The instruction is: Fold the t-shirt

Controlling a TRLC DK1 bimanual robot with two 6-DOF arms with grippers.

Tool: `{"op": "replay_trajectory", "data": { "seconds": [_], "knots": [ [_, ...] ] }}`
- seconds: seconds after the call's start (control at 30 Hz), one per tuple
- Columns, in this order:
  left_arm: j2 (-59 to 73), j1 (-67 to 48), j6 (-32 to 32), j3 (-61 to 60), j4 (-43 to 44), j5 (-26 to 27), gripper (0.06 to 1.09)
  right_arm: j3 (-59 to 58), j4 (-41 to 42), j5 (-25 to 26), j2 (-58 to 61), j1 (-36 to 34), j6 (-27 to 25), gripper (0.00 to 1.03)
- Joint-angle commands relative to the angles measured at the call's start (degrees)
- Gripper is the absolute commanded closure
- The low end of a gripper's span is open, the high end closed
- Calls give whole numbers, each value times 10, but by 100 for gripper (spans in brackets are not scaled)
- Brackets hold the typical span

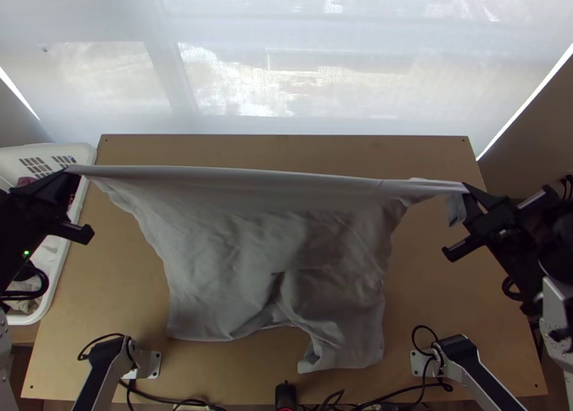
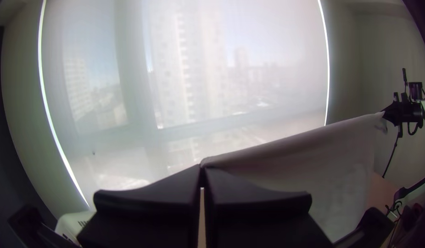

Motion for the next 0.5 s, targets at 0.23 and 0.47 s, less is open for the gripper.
{"op": "replay_trajectory", "data": {
  "seconds": [0.23,0.47],
  "knots": [
    [181,-177,-16,-174,172,-100,105,-81,186,22,240,39,45,100],
    [337,-182,-28,-157,291,-132,105,-40,256,22,373,42,43,100]
  ]
}}
